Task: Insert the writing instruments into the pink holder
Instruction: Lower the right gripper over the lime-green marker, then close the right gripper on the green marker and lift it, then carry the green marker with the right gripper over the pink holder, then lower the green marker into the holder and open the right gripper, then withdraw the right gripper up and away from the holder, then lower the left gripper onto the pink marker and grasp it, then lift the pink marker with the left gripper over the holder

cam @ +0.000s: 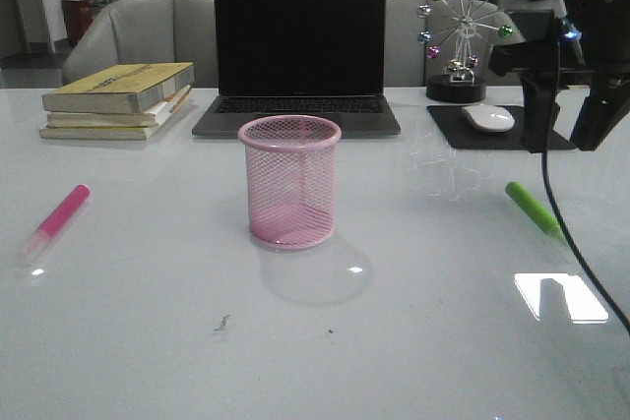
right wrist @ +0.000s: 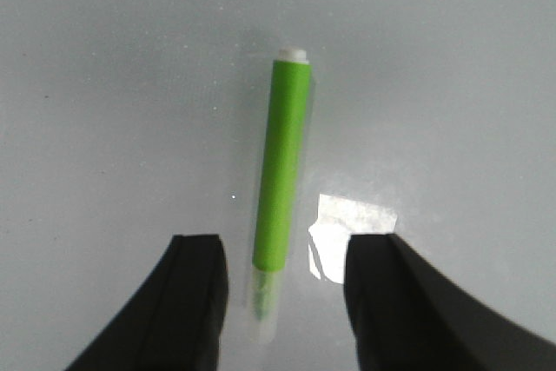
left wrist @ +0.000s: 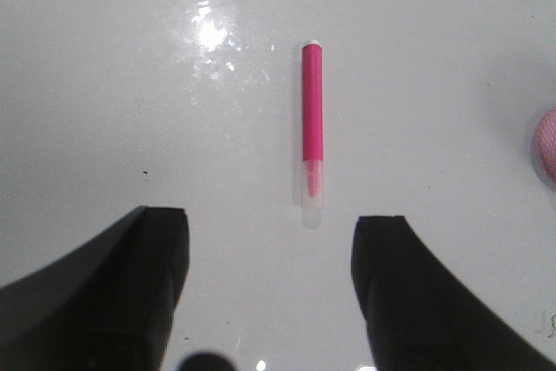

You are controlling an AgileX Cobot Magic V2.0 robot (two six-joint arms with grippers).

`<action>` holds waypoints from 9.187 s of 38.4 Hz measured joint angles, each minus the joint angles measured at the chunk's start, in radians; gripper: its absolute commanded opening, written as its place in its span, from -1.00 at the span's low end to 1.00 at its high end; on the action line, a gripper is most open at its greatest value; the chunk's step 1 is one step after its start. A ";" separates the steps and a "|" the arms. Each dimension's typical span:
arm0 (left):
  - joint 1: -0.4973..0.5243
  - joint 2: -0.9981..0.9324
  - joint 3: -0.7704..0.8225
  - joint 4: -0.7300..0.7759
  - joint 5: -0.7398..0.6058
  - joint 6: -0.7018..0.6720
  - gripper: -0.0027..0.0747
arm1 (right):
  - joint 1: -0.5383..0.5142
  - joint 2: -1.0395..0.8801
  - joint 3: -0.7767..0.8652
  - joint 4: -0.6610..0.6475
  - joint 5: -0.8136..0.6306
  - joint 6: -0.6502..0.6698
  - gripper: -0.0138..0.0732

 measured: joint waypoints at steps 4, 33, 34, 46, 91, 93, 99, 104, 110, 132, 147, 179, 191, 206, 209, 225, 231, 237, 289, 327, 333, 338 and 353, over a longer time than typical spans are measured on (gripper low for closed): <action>0.000 0.000 -0.009 0.000 0.000 0.000 0.30 | 0.000 0.053 -0.021 0.000 0.009 0.000 0.32; 0.000 0.000 -0.011 -0.002 0.000 0.000 0.30 | 0.000 0.130 -0.027 0.002 -0.040 0.000 0.32; 0.000 0.000 -0.011 -0.002 0.000 0.000 0.30 | 0.000 0.132 -0.027 0.002 -0.040 0.000 0.32; 0.000 0.000 -0.011 -0.002 0.000 0.000 0.30 | 0.000 0.176 -0.027 0.006 -0.035 0.000 0.32; 0.000 0.000 -0.011 -0.002 0.000 0.000 0.30 | 0.033 0.125 -0.032 0.029 -0.151 0.000 -0.55; 0.000 0.000 -0.011 -0.002 0.000 0.000 0.30 | 0.044 0.095 -0.032 0.031 -0.173 0.000 -0.55; 0.000 0.000 -0.011 -0.002 0.000 0.000 0.30 | 0.098 -0.005 -0.032 0.033 -0.266 0.000 -0.55; 0.000 0.000 -0.011 -0.002 0.000 0.000 0.30 | 0.154 -0.063 -0.032 0.033 -0.351 0.000 -0.55; 0.000 0.000 -0.011 -0.002 0.000 0.000 0.30 | 0.226 -0.082 -0.029 0.037 -0.437 0.000 -0.55; 0.000 0.000 -0.011 -0.002 0.000 0.000 0.30 | 0.491 -0.120 0.263 0.043 -0.991 0.000 -0.55; 0.000 0.000 -0.011 -0.002 0.000 0.000 0.30 | 0.515 -0.125 0.409 0.045 -1.187 0.000 -0.55; 0.000 0.000 -0.011 -0.002 0.002 0.000 0.30 | 0.511 -0.279 0.411 -0.023 -1.065 -0.003 0.41; 0.000 0.000 -0.011 -0.002 0.006 0.000 0.30 | 0.405 -0.526 0.421 -0.032 -0.863 -0.006 0.34; 0.000 0.000 -0.011 -0.002 0.006 0.000 0.30 | 0.152 -0.877 0.680 -0.058 -0.798 -0.006 0.34; 0.000 0.000 -0.011 -0.002 0.006 0.000 0.30 | 0.074 -0.983 0.750 -0.059 -0.770 -0.006 0.34; 0.000 0.000 -0.011 -0.002 -0.033 0.000 0.30 | -0.098 -1.400 0.985 -0.086 -0.444 -0.006 0.34; 0.000 0.000 -0.013 -0.006 -0.094 0.000 0.30 | -0.098 -1.408 0.989 -0.086 -0.429 -0.006 0.34; 0.000 0.015 -0.058 -0.023 -0.105 0.000 0.30 | -0.098 -1.408 0.989 -0.086 -0.429 -0.006 0.34; -0.062 0.815 -0.603 -0.031 0.221 0.076 0.30 | -0.098 -1.408 0.989 -0.086 -0.426 -0.006 0.34; -0.120 0.935 -0.623 0.013 0.191 0.077 -0.19 | -0.098 -1.408 0.989 -0.086 -0.424 -0.006 0.34; -0.120 0.951 -0.634 0.040 0.229 0.076 -0.64 | -0.098 -1.408 0.989 -0.086 -0.424 -0.006 0.34; -0.120 0.957 -0.641 0.040 0.247 0.074 -0.67 | -0.098 -1.408 0.989 -0.086 -0.424 -0.006 0.34; -0.127 0.963 -0.673 0.042 0.264 0.073 -0.67 | -0.098 -1.408 0.989 -0.086 -0.424 -0.006 0.34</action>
